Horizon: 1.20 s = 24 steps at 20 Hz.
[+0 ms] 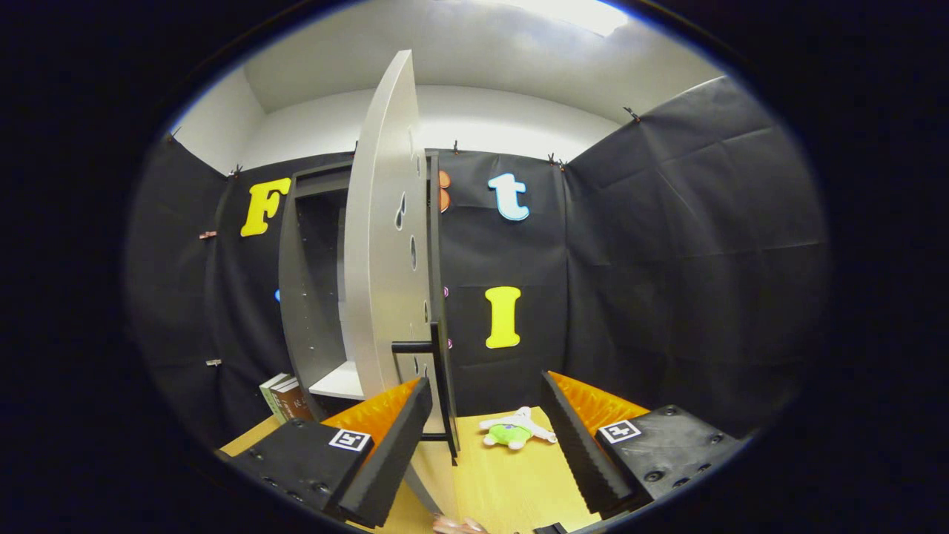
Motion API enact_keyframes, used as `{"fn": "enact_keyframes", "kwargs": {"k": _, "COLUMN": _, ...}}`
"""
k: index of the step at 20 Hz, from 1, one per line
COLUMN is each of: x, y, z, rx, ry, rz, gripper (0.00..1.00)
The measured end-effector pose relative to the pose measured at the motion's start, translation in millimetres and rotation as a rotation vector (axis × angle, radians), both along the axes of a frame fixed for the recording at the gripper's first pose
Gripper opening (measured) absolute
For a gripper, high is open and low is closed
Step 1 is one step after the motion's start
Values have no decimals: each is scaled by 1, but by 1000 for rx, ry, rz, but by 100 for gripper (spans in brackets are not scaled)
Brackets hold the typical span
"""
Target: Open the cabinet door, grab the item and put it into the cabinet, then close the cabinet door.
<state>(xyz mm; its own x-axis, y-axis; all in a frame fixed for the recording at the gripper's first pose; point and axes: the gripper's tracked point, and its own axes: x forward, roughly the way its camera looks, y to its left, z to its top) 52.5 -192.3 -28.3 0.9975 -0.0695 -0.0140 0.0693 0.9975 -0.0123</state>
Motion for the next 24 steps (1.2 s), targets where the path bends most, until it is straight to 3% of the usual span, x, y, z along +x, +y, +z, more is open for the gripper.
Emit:
{"fn": "enact_keyframes", "kwargs": {"k": 4, "x": -1, "y": 24, "z": -1, "rx": -6, "ry": -4, "rz": 20, "gripper": 93}}
{"fn": "enact_keyframes", "kwargs": {"k": 13, "x": 15, "y": 139, "z": -21, "rx": 34, "ry": 17, "rz": 78, "gripper": 93}}
{"fn": "enact_keyframes", "kwargs": {"k": 19, "x": 30, "y": 223, "z": -37, "rx": 46, "ry": 21, "rz": 163, "gripper": 95}}
{"fn": "enact_keyframes", "kwargs": {"k": 24, "x": 38, "y": 254, "z": -50, "rx": 6, "ry": 40, "rz": 201, "gripper": 97}}
